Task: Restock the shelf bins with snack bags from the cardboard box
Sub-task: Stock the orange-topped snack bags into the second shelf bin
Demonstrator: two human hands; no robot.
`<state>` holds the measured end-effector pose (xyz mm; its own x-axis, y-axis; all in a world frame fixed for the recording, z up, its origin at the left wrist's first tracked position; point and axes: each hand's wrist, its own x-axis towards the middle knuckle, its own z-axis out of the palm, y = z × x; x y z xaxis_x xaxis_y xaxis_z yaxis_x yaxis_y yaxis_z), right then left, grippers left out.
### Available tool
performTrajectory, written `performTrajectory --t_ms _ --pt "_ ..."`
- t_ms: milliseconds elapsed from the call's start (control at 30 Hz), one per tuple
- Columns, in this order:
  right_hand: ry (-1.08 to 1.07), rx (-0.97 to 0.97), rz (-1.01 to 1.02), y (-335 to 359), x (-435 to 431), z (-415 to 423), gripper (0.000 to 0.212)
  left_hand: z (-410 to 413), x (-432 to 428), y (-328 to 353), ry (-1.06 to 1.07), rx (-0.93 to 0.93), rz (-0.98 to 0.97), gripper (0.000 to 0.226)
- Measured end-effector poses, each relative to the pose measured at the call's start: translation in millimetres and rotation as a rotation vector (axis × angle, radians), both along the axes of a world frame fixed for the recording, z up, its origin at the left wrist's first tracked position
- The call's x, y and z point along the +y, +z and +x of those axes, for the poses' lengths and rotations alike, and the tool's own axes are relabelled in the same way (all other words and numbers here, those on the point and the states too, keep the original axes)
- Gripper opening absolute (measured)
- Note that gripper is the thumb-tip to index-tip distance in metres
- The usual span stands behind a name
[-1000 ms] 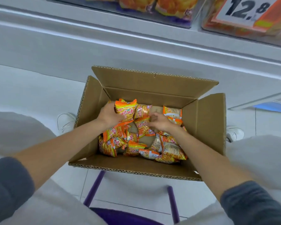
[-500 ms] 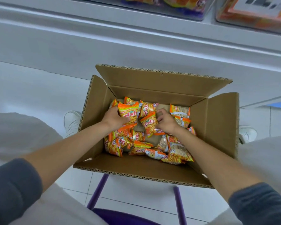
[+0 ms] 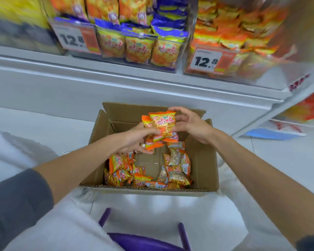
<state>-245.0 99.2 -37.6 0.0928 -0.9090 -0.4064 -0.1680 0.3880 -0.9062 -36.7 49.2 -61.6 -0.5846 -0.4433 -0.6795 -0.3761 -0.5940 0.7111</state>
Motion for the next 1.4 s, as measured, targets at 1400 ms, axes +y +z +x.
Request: performTrajectory --t_ms 1400 --pt "0.055 1.559 -0.114 213.4 -97.9 -292.1 0.069 -306.8 -176.9 145.2 -0.616 -0.547 -1.509 0.075"
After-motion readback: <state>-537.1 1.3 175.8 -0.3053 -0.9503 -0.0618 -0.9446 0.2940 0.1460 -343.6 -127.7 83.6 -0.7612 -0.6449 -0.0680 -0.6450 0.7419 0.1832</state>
